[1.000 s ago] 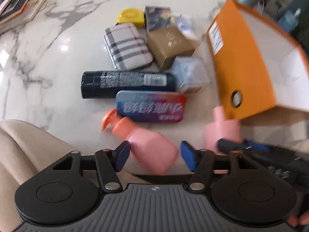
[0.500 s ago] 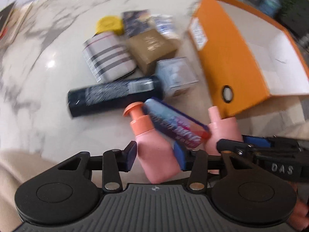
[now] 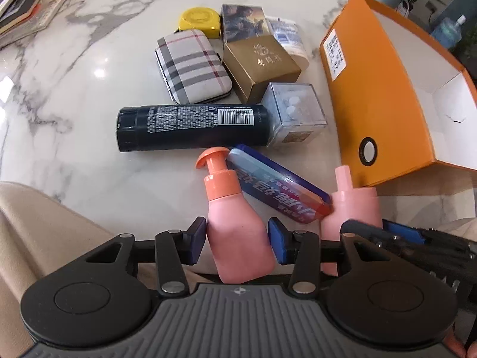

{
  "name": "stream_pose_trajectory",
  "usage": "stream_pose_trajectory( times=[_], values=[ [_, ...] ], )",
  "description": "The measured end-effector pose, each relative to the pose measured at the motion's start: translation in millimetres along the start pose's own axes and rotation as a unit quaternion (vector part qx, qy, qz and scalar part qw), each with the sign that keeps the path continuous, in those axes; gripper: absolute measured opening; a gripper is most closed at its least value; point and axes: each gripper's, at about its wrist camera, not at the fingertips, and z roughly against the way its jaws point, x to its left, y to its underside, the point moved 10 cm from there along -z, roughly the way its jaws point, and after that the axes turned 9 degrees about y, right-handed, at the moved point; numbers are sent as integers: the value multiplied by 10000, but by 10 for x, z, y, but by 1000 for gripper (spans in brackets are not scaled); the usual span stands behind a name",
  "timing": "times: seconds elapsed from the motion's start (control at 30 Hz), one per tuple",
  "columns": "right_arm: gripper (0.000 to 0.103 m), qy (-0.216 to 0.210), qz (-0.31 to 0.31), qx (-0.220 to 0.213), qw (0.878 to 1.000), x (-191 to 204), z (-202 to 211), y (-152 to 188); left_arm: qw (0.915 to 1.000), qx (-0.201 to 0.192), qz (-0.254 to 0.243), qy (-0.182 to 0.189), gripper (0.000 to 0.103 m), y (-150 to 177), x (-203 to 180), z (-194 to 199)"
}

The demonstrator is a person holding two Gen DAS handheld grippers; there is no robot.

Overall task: Organize rigid objects
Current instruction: 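Carry both pink bottles over the orange box and lower them inside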

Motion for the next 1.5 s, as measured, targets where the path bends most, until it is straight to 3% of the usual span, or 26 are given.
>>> stream_pose_trajectory(
  times=[0.3,0.6,0.83,0.93,1.03,1.23,1.37,1.5],
  values=[
    [54,-105,143,-417,9990,65,273,-66,9975,-678,82,194,51,-121,-83,452],
    [54,-546,317,-994,9930,252,847,-230,9874,-1198,-298,994,51,-307,-630,1077],
    [53,-501,97,-1762,9830,50,1369,-663,9768,-1447,-805,1355,50,-682,-1177,1257],
    [53,-418,-152,-1853,9817,-134,1396,-891,9744,-1463,-903,1452,50,-886,-1391,1146],
    [53,-366,-477,-1754,9827,-371,1301,-1086,9753,-1340,-919,1497,50,-1043,-1555,937],
    [53,-154,-764,-1123,9906,-733,863,-1282,9814,-807,-850,1523,50,-1072,-1805,394],
    [53,43,-736,-624,9953,-959,559,-1288,9860,-581,-1005,1193,50,-1010,-1842,102],
    [53,-17,-655,-130,9978,-1090,354,-1221,9874,-357,-1277,862,50,-907,-1880,-58]
  ],
)
